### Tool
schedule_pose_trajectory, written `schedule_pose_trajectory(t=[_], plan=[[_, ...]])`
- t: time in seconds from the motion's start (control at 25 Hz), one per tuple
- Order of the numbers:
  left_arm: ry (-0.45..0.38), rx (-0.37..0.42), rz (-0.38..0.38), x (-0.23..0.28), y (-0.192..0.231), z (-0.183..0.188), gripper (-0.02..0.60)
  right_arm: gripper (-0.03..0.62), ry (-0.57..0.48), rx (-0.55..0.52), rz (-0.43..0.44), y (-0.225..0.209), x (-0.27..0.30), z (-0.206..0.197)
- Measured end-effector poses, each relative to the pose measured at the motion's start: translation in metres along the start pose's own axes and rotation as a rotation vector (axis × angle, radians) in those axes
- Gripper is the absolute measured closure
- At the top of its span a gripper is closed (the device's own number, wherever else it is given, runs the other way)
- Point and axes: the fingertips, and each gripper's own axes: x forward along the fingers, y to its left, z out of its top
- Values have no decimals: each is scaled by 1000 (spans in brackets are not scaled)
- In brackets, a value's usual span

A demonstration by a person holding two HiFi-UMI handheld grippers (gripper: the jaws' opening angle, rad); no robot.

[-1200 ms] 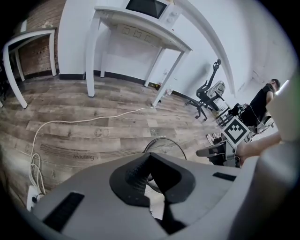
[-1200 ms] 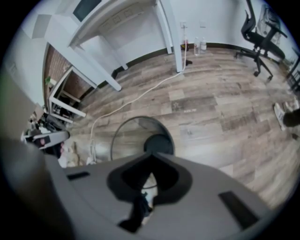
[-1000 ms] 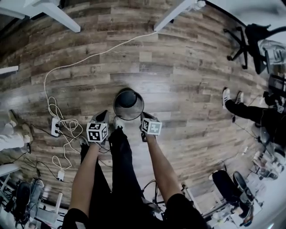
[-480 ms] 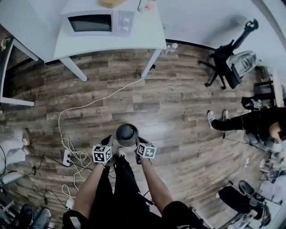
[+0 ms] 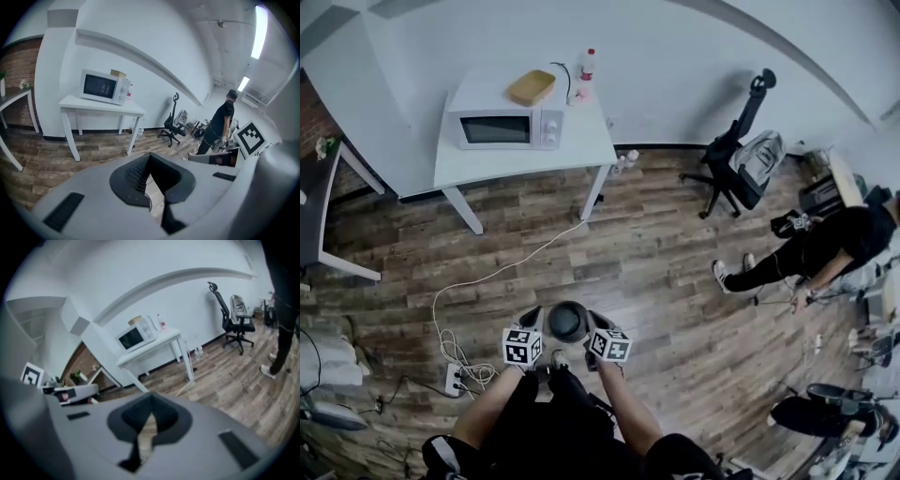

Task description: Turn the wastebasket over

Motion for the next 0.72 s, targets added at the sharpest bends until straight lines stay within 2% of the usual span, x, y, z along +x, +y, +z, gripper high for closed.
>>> schedule_pose_trajectory(t=[0.36,0.56,0.72], plan=[[-184,102,-110,-87,-33,82,551,563,-227,-68,1,77,-80,57],[-354,217,-96,-143,-46,126,551,563,-335,-123,2,116,-128,69],[-434,276,-92,-181,-60,143,551,563,-426,-176,6,147,-159,72]])
